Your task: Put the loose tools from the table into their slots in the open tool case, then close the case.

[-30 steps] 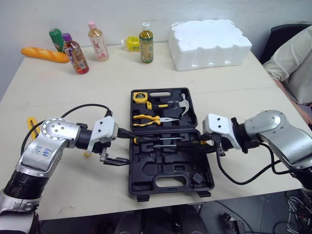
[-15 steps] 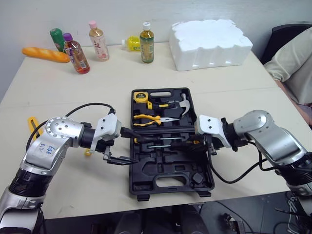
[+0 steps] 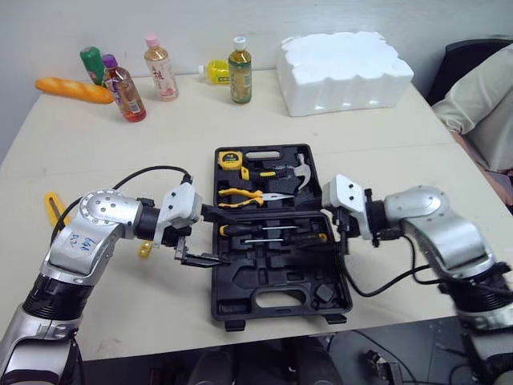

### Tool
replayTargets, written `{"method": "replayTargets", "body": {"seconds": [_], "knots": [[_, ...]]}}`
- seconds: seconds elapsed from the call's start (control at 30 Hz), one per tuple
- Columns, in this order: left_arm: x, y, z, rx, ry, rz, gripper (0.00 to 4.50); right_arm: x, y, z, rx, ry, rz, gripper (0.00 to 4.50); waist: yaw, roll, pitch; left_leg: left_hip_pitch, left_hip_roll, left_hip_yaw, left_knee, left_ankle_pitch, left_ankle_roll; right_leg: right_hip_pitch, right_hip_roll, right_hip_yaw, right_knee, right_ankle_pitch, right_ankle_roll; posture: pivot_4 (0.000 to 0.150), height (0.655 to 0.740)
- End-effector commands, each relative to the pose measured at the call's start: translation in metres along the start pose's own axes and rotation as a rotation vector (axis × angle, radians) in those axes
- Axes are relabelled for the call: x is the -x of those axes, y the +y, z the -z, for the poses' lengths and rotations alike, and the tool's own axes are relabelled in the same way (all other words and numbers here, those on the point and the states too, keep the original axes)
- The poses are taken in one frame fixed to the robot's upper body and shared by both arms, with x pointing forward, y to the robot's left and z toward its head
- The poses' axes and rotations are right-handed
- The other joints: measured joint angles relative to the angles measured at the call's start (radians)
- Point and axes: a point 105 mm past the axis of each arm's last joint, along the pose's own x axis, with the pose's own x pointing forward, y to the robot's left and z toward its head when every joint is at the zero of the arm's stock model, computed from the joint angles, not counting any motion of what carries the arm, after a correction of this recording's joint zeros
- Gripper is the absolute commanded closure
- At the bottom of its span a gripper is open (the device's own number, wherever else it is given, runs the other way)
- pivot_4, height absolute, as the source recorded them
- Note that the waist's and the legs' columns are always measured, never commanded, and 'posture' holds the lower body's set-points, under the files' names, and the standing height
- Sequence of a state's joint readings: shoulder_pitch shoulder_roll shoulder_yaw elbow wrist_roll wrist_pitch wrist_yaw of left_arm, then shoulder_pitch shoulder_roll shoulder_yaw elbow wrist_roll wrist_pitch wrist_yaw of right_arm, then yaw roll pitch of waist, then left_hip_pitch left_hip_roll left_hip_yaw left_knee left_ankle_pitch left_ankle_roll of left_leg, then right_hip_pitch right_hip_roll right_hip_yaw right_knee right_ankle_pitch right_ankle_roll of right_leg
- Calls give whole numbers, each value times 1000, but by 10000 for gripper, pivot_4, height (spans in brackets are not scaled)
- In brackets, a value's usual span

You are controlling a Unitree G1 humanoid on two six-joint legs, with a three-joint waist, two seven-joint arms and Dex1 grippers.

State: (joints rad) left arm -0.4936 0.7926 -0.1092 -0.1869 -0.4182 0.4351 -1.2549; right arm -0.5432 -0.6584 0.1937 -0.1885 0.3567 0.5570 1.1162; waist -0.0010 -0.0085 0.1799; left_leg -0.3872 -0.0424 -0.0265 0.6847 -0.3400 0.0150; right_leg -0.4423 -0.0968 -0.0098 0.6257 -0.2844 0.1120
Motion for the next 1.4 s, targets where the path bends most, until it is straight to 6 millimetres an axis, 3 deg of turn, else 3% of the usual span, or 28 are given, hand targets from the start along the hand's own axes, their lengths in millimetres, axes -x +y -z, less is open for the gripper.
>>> {"method": "replayTargets", "body": {"seconds": [0.03, 0.2, 0.33, 0.7, 1.03, 1.17, 1.4], "knots": [[0, 1, -7, -41, -3, -1, 0, 3, -6, 0, 8, -18, 44, 18750, 0, 0, 0, 0, 0, 0, 0, 0, 0, 0, 0, 0, 0, 0, 0, 1500, 7400], [0, -3, -9, -11, -26, 17, 0, -3, -7, 12, -23, -3, 50, 44487, 0, 0, 0, 0, 0, 0, 0, 0, 0, 0, 0, 0, 0, 0, 0, 1500, 7400], [3, -3, -7, -7, -16, 8, 0, -7, -5, 19, -41, 13, 43, 44487, -1, 0, 0, 0, 0, 0, 0, 0, 0, 0, 0, 0, 1, 0, 0, 1500, 7400], [4, -2, -2, 2, -6, -8, 0, -17, 16, 71, -119, 237, -38, 44487, 0, -1, -3, 1, 0, 1, 0, 0, 0, 0, 0, 0, 1, 0, 0, 1500, 7400], [2, -1, 1, -3, -5, -11, 0, -16, 7, 36, -76, 44, 12, 44487, -1, -4, -5, 4, 0, 0, 0, 0, 0, 3, 0, 0, 1, 0, 0, 1500, 7400], [2, 0, 2, -12, -4, -7, 0, -10, 2, 11, -51, -50, 35, 44487, -1, -4, -5, 3, 0, 0, 0, 0, 0, 2, 0, 0, 1, 0, 0, 1500, 7400], [-1, 0, 4, -18, -5, -2, 0, -15, 9, 20, -62, -6, 13, 44487, 1, -4, -5, 3, 0, 0, 0, 0, 0, 2, 0, 0, 1, 0, 0, 1500, 7400]]}}
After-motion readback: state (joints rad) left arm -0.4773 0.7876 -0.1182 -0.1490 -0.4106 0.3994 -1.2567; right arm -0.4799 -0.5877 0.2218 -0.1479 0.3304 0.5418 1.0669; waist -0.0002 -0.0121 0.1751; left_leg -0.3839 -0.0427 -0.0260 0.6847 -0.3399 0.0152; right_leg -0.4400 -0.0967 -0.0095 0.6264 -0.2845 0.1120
